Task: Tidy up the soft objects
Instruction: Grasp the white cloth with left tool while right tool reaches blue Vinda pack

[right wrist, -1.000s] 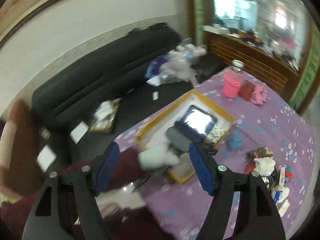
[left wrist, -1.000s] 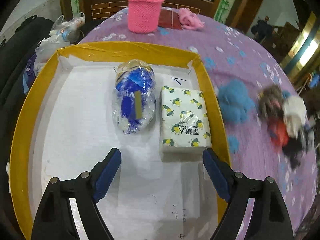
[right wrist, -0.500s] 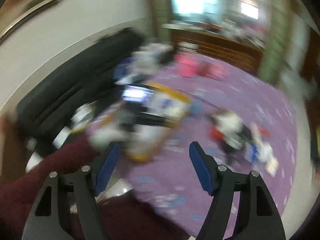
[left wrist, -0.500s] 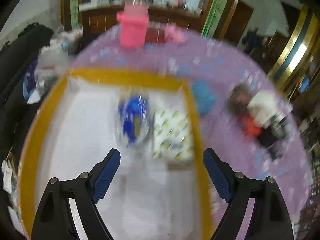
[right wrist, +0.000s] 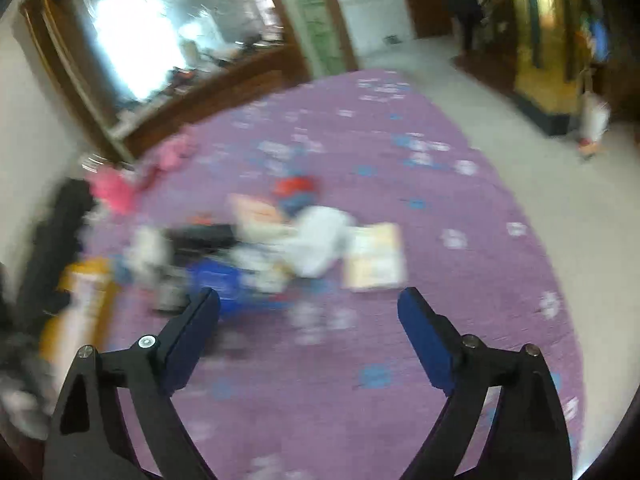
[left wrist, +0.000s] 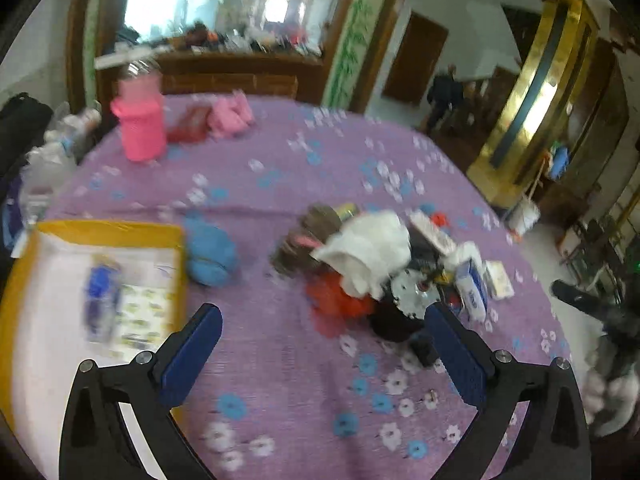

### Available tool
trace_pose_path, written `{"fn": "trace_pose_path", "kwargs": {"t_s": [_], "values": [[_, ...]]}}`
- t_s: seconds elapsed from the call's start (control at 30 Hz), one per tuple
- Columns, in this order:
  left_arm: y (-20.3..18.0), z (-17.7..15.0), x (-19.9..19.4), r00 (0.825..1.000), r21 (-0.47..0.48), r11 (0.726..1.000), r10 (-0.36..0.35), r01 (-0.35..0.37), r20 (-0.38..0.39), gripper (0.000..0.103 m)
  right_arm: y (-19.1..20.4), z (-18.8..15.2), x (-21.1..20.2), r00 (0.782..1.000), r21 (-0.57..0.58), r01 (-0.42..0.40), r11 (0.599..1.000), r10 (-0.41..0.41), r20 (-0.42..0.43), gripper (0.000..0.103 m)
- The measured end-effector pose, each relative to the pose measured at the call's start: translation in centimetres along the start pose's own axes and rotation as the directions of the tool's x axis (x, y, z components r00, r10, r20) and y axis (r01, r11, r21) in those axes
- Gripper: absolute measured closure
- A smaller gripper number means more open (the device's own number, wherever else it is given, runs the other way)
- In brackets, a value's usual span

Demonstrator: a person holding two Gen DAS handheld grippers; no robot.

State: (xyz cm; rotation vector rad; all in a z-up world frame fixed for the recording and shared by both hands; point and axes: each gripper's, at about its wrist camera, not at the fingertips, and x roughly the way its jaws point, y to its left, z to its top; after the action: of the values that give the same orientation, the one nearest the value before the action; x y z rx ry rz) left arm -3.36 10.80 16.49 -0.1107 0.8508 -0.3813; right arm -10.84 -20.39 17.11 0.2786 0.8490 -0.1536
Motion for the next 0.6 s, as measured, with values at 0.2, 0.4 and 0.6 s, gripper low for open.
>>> {"fn": "trace_pose_path", "kwargs": {"t_s": [0.2, 0.4, 0.6], "values": [[-1.6, 2.6, 4.2, 0.998, 0.066, 0.997, 0.039, -0.036, -0.044, 0.001, -2.2, -0.5, 2.9, 0.999, 0.016, -0.028, 0.999, 0.029, -0.038, 0.012], [-3.4, 4.8, 8.0, 0.999, 0.211, 0.977, 0.039, -0.03, -0.038, 0.017, -1.3, -0.8, 5.1, 0.968, 0.065, -0.208, 0.976, 0.215, -0.127, 0.012], [-4.8, 6.1, 11.6, 0.996, 0.332, 0.942, 0.069, -0.049, -0.05, 0.019, -0.4, -1.1, 8.1, 0.901, 0.229, -0.348, 0.909, 0.392, -0.187, 0.012]]}}
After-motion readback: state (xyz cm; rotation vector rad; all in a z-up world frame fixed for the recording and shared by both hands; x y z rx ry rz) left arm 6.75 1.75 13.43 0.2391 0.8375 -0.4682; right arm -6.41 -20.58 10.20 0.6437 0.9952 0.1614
